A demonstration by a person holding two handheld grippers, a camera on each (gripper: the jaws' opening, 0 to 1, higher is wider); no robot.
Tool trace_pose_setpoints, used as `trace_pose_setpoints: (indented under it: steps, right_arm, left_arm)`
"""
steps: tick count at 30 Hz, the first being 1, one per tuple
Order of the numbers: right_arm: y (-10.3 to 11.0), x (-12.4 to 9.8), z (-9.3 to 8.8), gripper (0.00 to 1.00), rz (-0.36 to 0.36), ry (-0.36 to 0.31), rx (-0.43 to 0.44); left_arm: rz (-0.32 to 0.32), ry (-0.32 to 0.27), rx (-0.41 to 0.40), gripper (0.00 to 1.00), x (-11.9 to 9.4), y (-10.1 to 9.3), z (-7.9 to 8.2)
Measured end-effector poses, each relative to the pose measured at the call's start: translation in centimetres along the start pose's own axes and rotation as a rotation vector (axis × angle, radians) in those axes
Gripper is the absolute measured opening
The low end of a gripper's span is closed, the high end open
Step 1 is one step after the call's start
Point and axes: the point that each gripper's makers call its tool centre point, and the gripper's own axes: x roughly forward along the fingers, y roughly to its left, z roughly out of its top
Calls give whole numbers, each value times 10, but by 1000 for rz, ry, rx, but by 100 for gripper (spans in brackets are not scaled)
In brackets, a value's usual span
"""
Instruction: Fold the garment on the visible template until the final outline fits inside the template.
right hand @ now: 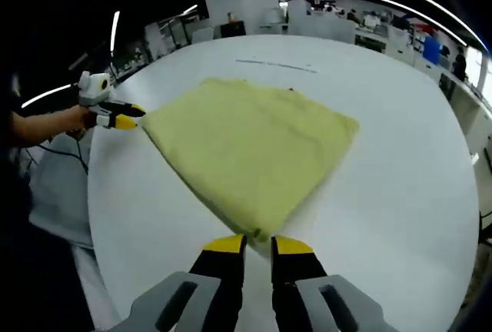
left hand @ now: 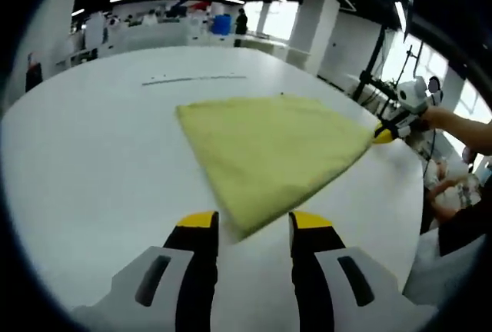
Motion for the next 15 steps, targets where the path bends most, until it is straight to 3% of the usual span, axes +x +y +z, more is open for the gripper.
trace_pose_setpoints:
  steps: [3, 5, 8, 15]
  right_arm:
    - [0, 1, -1, 1, 0, 2, 3]
    - [2, 1, -1, 1, 9, -2, 11]
    - [2, 1, 0, 4, 9, -7, 5]
    - [-1, 0, 4, 0, 5, -18, -17]
  left_arm:
    - [-11, -1, -1, 18, 1, -1, -2]
    - [17, 3, 28, 12, 0, 3, -3]
    - [14, -9, 5, 8, 1, 6, -3]
    - [0, -24, -37, 1, 1, 8, -2]
